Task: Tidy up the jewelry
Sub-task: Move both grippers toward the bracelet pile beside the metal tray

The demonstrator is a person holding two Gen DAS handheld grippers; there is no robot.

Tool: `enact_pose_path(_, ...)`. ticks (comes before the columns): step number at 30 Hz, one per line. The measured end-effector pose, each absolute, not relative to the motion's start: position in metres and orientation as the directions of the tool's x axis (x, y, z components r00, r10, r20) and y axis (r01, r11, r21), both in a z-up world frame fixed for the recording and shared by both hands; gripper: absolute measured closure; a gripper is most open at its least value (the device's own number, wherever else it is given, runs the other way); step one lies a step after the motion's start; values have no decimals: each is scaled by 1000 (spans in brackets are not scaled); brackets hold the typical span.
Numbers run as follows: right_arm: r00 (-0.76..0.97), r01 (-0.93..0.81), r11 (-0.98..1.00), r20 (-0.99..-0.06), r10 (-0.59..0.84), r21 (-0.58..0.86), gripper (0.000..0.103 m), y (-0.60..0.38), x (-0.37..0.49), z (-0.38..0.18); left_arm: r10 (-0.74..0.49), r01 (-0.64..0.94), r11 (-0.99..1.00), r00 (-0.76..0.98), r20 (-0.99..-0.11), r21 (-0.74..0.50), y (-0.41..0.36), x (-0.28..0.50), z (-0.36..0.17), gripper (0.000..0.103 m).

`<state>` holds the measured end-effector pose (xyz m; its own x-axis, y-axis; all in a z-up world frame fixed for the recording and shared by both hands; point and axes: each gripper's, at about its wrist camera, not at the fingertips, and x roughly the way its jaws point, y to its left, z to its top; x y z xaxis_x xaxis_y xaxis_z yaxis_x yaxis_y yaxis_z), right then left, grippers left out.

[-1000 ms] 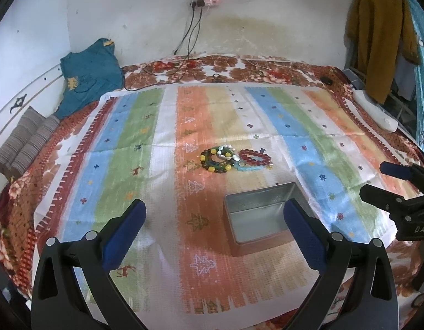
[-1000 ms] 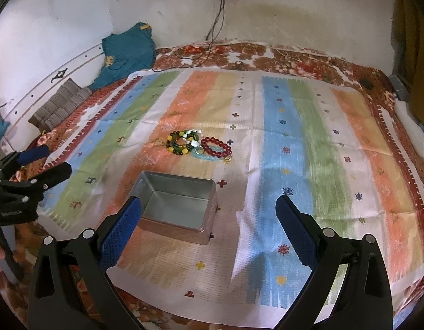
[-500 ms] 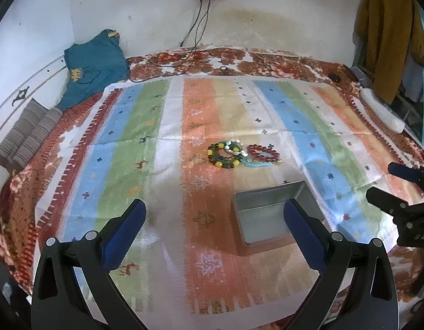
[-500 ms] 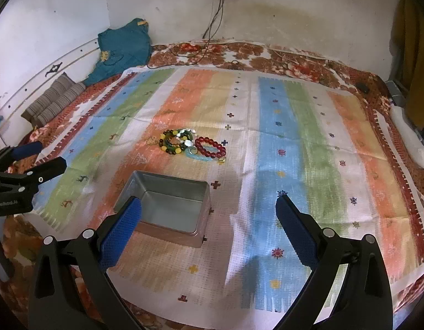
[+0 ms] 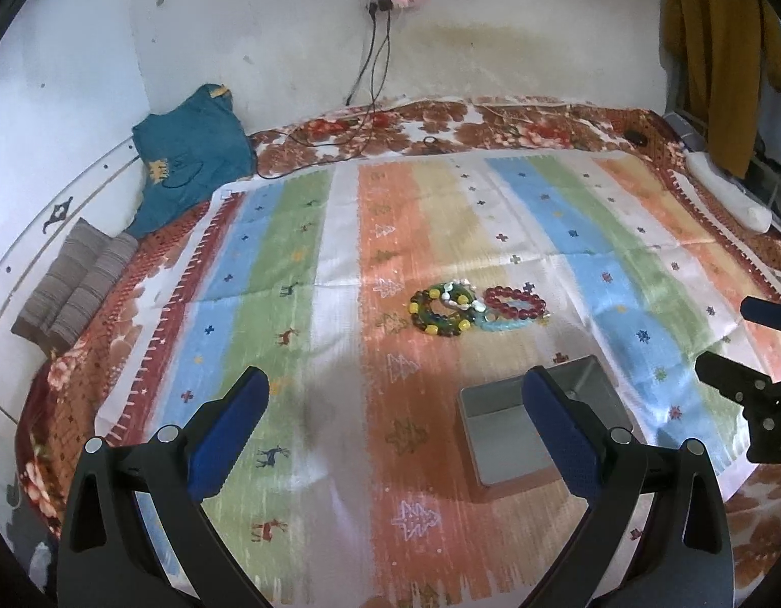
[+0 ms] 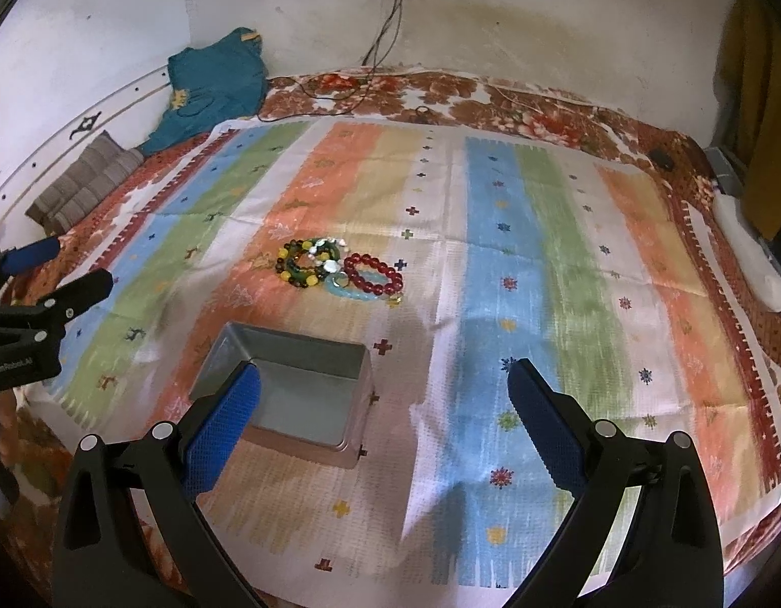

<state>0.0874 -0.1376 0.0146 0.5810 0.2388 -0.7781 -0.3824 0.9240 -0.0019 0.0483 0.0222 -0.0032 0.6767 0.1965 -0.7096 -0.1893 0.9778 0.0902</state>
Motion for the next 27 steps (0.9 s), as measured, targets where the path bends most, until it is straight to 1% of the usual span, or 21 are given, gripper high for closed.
enact_pose_path(3, 578, -366, 930, -782, 233, 6, 4, -139, 95, 13, 136, -158, 987, 669, -731, 39, 26, 55, -5, 5)
enact_pose_path(10, 601, -378, 925, -770, 211, -41, 4, -132, 108, 10, 152, -192, 981, 664, -732, 30, 34, 73, -9, 5)
enact_pose_path(15, 596, -372, 926, -781, 186, -64, 4, -128, 121, 2, 146, -168, 985, 635, -758, 49, 32, 95, -18, 5)
enact_pose_path(21, 555, -330, 944, -812, 180, -16, 4, -136, 143, -13, 161, -182, 981, 599, -784, 63, 39, 115, -29, 5)
enact_pose_path(25, 552, -325, 945, -816, 170, -24, 4, -134, 155, -20, 111, -183, 983, 578, -808, 4, 48, 126, -36, 5)
enact_pose_path(27, 555, -318, 948, -816, 165, -25, 4, -133, 163, -23, 109, -185, 983, 579, -808, -1, 49, 130, -37, 6)
